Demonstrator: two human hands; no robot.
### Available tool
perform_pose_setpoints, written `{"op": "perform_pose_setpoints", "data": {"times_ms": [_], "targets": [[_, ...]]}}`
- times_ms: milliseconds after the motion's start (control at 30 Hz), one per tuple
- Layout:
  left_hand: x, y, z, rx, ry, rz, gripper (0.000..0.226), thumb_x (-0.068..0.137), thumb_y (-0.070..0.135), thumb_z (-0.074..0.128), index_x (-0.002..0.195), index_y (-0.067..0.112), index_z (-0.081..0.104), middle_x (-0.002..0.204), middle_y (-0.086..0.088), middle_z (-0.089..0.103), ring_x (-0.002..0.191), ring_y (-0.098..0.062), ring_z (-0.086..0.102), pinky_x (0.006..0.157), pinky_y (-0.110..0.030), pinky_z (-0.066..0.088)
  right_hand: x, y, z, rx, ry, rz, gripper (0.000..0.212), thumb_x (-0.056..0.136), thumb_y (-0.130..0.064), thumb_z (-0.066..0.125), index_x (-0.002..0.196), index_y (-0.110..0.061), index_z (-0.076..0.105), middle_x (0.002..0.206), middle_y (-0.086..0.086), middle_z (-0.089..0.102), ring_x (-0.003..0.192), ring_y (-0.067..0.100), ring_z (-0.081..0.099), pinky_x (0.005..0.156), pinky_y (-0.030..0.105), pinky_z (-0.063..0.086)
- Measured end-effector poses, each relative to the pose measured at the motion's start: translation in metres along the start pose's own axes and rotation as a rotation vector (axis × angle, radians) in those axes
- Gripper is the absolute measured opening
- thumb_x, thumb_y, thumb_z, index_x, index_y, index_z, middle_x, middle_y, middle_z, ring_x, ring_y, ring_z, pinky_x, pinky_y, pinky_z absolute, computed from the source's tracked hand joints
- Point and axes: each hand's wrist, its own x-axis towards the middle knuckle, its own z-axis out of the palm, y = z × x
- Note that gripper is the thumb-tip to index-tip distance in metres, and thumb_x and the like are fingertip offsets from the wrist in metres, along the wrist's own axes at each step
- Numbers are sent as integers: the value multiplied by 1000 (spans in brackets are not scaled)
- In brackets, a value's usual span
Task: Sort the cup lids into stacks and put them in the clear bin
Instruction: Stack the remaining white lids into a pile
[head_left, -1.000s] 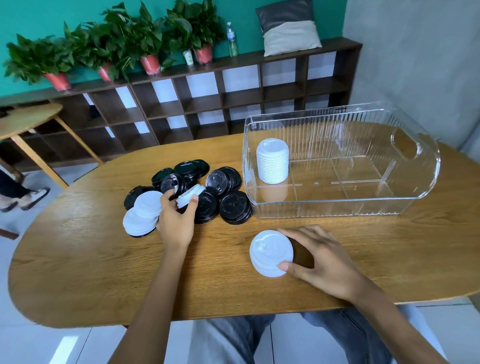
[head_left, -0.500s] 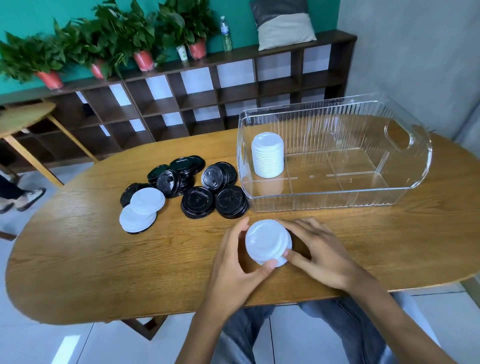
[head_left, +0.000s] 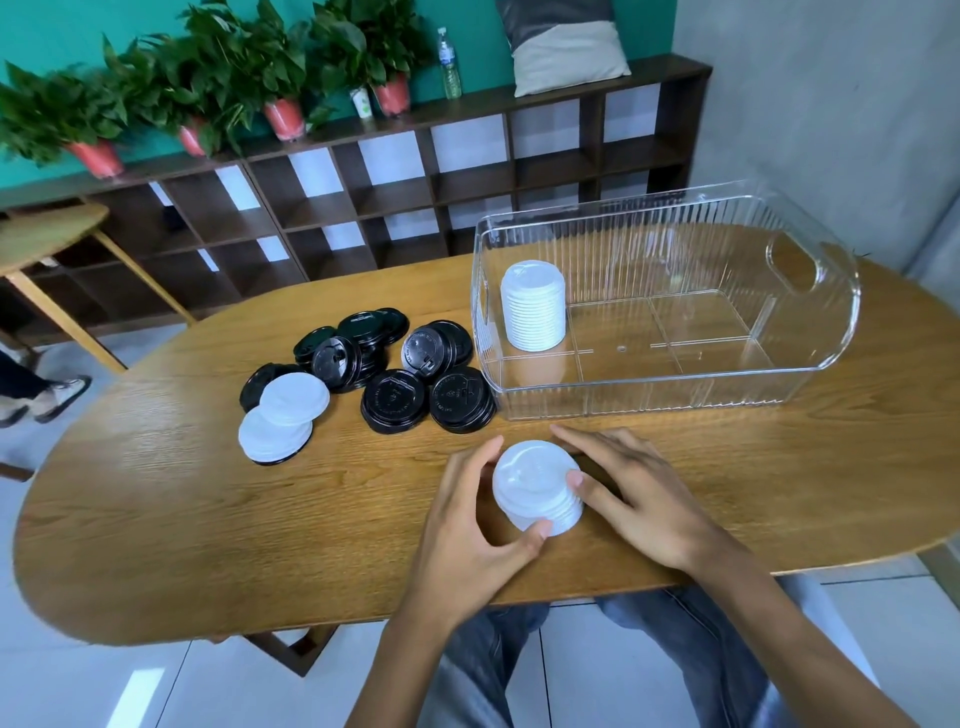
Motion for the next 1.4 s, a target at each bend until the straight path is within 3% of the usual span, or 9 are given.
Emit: {"op": "perform_pose_setpoints", "data": {"times_ms": [333,733,1233,1400], "targets": [[0,0,1,-30,2,-36,79,74,54,77,145,43,45,129,28,52,124,-2,54,101,-6,34,0,-1,-1,7,13,-26,47,100,-49,37,146,-41,45,131,-22,58,128,2,40,108,30,29],[3,-2,1,-57,8,-42,84,70,54,82,145,43,45,130,32,56,120,0,58,101,-10,39,0,-4,0,9,42,-27,39,101,-30,56,140,-30,54,130,-16,61,126,8,44,108,38,34],[2,-3,1,-31,0,-30,82,73,54,81,145,48,41,131,30,53,121,-2,57,99,-6,37,2,-11,-2,-67,-12,8,51,91,-54,29,131,-33,52,128,-23,56,118,7,43,98,32,33],[2,-2,2,-20,-5,-28,81,73,56,80,143,54,39,131,31,52,122,-1,56,100,-16,43,3,-12,-3,-114,-22,2,56,87,-53,24,131,-34,51,128,-24,53,118,7,41,94,30,29]]}}
